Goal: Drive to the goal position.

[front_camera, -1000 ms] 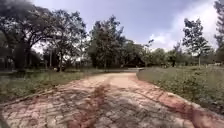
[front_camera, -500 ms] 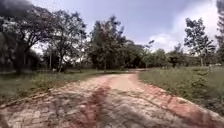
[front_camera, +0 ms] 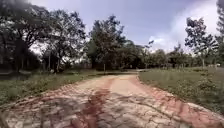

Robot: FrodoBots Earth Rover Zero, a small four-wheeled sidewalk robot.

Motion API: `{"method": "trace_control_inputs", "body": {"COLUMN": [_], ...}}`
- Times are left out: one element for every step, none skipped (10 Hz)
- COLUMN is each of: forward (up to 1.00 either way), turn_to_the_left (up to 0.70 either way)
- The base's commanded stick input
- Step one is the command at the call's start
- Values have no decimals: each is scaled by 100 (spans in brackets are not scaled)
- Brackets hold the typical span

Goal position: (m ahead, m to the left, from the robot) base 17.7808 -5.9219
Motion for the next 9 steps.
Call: {"method": "trace_control_inputs", "body": {"forward": [70,70,70,70,70,70,70,70,70], "turn_to_the_left": [0,0,0,0,0,0,0,0,-35]}}
